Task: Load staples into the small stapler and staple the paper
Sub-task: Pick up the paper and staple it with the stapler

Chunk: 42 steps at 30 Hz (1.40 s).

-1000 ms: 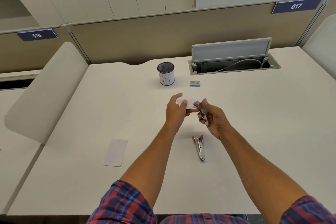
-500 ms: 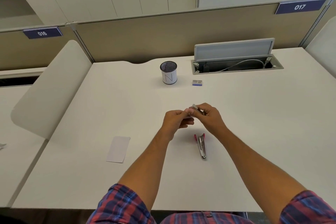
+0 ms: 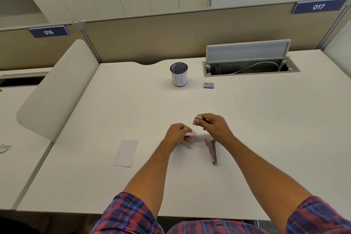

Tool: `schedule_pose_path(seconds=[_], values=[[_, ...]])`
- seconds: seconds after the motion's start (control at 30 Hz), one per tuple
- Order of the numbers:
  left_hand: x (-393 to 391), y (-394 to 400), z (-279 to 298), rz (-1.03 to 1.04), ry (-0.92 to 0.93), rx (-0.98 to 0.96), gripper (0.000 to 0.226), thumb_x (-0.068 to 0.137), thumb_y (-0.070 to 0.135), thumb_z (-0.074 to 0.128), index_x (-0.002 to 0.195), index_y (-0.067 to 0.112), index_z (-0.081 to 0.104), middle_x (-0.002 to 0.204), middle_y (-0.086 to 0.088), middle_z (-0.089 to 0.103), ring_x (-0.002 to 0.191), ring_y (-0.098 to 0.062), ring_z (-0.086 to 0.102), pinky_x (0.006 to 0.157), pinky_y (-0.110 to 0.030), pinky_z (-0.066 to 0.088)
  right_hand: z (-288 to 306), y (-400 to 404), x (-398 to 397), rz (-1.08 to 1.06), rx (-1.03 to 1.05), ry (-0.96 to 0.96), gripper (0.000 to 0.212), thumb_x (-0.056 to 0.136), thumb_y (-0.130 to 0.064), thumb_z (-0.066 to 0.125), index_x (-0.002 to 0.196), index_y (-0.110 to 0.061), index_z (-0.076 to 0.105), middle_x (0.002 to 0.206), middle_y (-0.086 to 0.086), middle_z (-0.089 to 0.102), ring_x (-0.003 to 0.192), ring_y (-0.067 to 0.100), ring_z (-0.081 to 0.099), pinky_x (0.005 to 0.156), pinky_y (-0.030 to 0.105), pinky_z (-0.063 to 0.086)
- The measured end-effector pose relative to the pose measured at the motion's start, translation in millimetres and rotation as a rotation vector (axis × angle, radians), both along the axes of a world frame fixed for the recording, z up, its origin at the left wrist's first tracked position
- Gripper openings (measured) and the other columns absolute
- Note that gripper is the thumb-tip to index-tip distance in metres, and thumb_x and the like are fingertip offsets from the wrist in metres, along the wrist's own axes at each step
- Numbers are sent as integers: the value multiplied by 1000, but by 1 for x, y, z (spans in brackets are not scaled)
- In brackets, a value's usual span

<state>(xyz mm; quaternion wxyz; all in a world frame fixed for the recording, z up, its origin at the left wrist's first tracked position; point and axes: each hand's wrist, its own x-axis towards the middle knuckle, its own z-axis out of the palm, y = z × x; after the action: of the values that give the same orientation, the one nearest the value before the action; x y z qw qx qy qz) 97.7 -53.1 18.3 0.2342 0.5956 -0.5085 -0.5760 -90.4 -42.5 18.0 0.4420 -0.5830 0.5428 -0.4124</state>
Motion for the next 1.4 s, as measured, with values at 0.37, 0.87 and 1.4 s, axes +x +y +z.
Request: schedule_pose_path(seconds=[0.37,0.87,1.4], values=[[25,0,-9,-133,-365,-154,39,93,58,54,99,20,45,65,-4,72,44,-15,61,56,-25,49,-4,5,-2,-29,57,-41,13,92,-37,74,91,-25,80,94,-3,79,95,23,70,75,36,56],[-12,-7,19,-9,-75,-181,54,93,64,56,85,13,74,70,-7,74,53,-19,64,51,-25,46,-2,4,2,-84,-6,-93,13,93,-38,74,101,-30,80,98,-2,72,86,11,66,80,28,53],[-44,-4,34,204,461,-16,21,99,14,63,94,-2,75,83,-23,76,77,-36,77,63,-35,64,-1,8,6,-201,-211,-297,10,97,-23,68,99,-21,77,98,0,78,94,18,73,84,27,59]])
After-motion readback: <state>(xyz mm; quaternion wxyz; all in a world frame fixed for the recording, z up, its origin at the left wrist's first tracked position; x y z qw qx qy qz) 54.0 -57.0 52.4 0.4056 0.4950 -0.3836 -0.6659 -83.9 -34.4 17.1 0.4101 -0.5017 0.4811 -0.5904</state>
